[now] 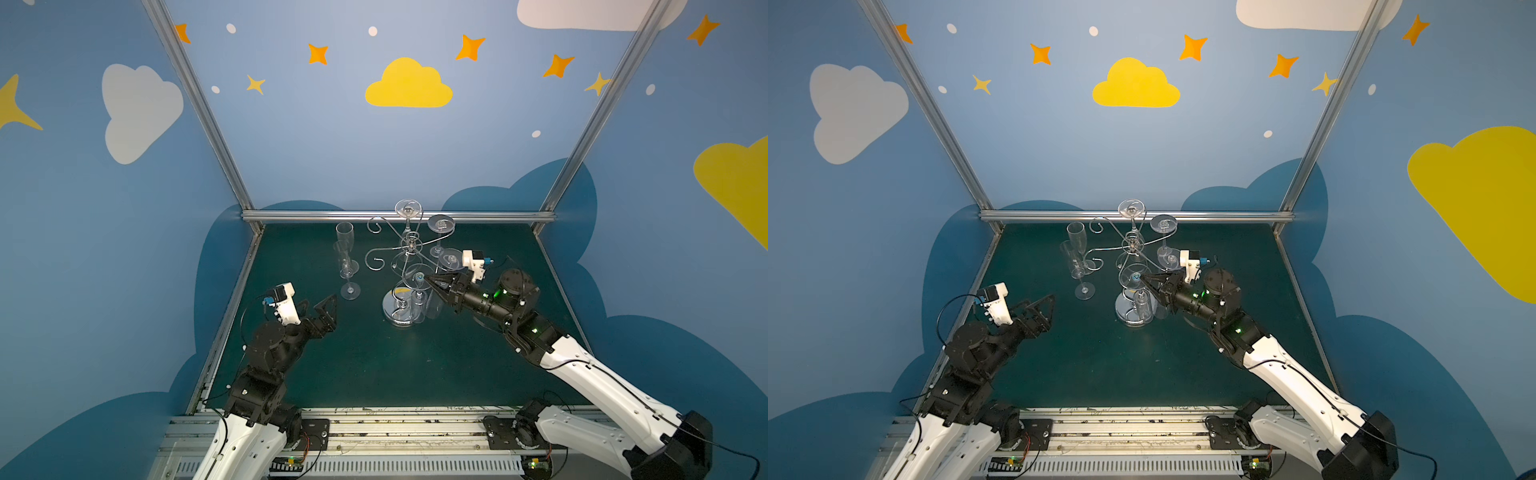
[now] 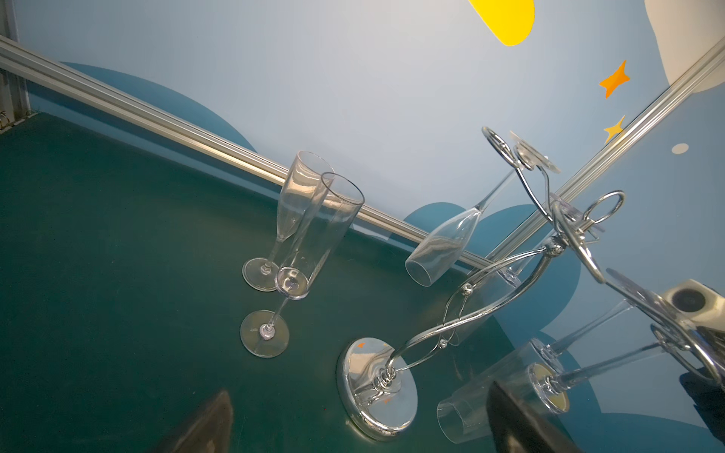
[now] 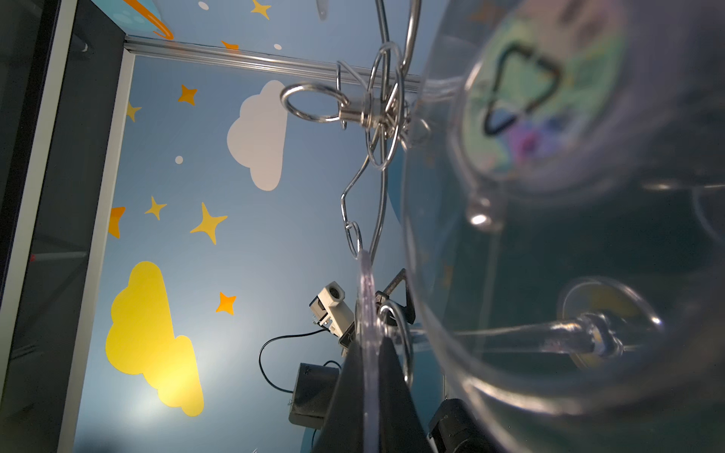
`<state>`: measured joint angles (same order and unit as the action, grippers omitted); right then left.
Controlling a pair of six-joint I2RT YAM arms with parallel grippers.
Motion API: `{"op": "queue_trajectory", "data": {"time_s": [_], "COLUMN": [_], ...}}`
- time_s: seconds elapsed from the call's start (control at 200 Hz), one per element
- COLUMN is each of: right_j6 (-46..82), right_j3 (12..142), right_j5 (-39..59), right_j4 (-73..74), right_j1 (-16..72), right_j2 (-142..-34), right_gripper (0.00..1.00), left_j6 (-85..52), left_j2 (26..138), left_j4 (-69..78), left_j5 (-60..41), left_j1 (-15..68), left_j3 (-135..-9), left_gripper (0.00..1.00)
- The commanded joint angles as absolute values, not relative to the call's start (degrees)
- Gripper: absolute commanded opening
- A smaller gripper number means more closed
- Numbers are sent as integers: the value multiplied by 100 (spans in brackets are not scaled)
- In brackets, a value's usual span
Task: Take the wine glass off the wine glass rack
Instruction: 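Close the right gripper on the hanging flute's foot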
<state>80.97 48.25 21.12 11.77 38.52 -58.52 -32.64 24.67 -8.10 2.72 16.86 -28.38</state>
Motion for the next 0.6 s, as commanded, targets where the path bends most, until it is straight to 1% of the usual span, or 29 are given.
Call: {"op": "queue_trajectory", "data": {"time_s": [0.0,0.27,0.596], "right_j6": [8213,8468,8412], "right_j3": [4790,4928,5142], "right_j5": [2205,2259,2098], "right_j4": [1310,1255,1058], "right_j1": [3903,4005,4120], "right_j2": [-5792,-5726,-5558], "right_gripper": [0,0,0], "left_j6": [-3230,-3233,-3229], "left_j2": [2441,2479,2488], "left_j4": [-800,-769,-765], "left_j5": [254,254,236], "left_j1": [1663,1664,1669], "left_j3": [-2760,-2739,-2725], "left_gripper": [99,99,99]}}
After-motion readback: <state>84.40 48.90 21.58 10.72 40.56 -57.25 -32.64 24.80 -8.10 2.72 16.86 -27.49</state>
